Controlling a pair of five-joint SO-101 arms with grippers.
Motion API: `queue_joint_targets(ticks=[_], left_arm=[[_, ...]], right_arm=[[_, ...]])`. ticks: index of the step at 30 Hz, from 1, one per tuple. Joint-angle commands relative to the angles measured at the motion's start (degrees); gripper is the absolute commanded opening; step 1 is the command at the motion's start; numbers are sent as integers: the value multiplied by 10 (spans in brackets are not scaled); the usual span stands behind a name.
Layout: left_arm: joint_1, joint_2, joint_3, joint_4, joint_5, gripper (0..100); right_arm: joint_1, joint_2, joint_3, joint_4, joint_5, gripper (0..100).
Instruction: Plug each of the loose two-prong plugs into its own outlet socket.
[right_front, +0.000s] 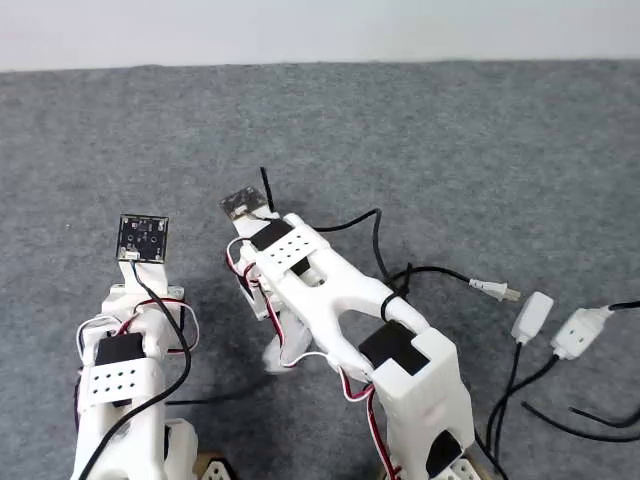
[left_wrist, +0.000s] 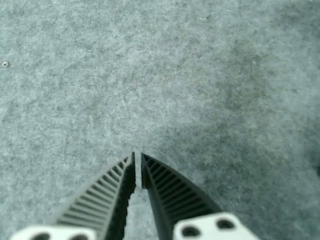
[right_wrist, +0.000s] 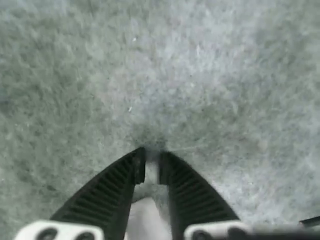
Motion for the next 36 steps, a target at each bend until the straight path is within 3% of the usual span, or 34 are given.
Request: queue_joint_targets(ticks=[1,7,13,24,28,32,36], left_arm=[[1,-12,-19,-16,-7,15],[1,-12,-19,-17,-7,15],[1,-12,-19,-17,-7,15],[3,-10,-19,-17,-7,15],[4,-10,-19,-17,-7,15],[4,-10,-19,-17,-7,15],[4,-10,-19,-17,-7,15]], right_arm=[[9,-8,-30,12,-3,7],[62,-112,-25,78,30,9],[128,-224,49,80,60,9],[331,-380,158,34,136,9],[308,-394,182,26,136,49],[260,-406,163,28,143,198],[242,-448,108,46,207,295]])
